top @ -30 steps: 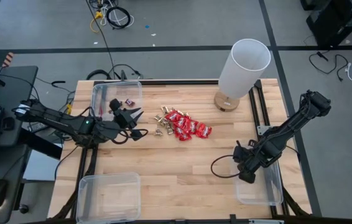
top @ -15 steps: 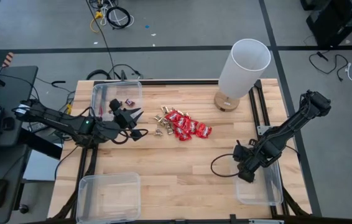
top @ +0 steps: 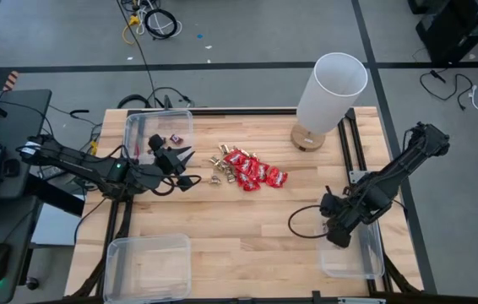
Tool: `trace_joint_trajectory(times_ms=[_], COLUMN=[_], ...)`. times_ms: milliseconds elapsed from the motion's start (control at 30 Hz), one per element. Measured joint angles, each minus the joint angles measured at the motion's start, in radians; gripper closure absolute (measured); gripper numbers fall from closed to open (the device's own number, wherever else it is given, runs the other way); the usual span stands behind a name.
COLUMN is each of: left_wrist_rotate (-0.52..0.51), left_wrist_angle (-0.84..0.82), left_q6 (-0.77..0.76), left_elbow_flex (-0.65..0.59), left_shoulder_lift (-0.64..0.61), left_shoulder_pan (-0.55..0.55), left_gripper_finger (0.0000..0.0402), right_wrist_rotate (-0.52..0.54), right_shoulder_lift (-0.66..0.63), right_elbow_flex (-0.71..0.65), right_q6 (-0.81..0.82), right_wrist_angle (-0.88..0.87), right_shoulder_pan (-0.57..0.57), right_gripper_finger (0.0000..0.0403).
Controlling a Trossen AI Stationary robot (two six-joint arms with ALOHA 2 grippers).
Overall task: Sort candy
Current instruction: Put the gold chocolate into the bottom right transparent bin
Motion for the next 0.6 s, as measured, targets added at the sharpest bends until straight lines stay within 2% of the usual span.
trace_joint_trajectory(times_ms=[100, 333, 467, 600], left_wrist_rotate=[0.000, 0.000, 0.000, 0.000], left_wrist_angle=[0.000, 0.000, 0.001, 0.003], left_q6=[0.000, 0.000, 0.000, -0.001], left_elbow_flex=[0.000, 0.000, 0.000, 0.000], left_shoulder_lift=[0.000, 0.000, 0.000, 0.000], left_shoulder_pan=[0.000, 0.000, 0.000, 0.000], left_gripper_finger=[0.0319, 0.0319, 0.0319, 0.0319], right_wrist_rotate=[0.083, 0.444, 0.521, 0.540], right_shoulder_lift=[0.000, 0.000, 0.010, 0.050], right_elbow_flex=[0.104, 0.255, 0.257, 0.257], right_q6=[0.001, -0.203, -0.433, -0.683], right_wrist_angle=[-0.053, -0.013, 0.112, 0.285], right_shoulder_pan=[0.000, -0.053, -0.150, -0.272], right_gripper_finger=[0.0386, 0.0401, 0.0402, 0.0402])
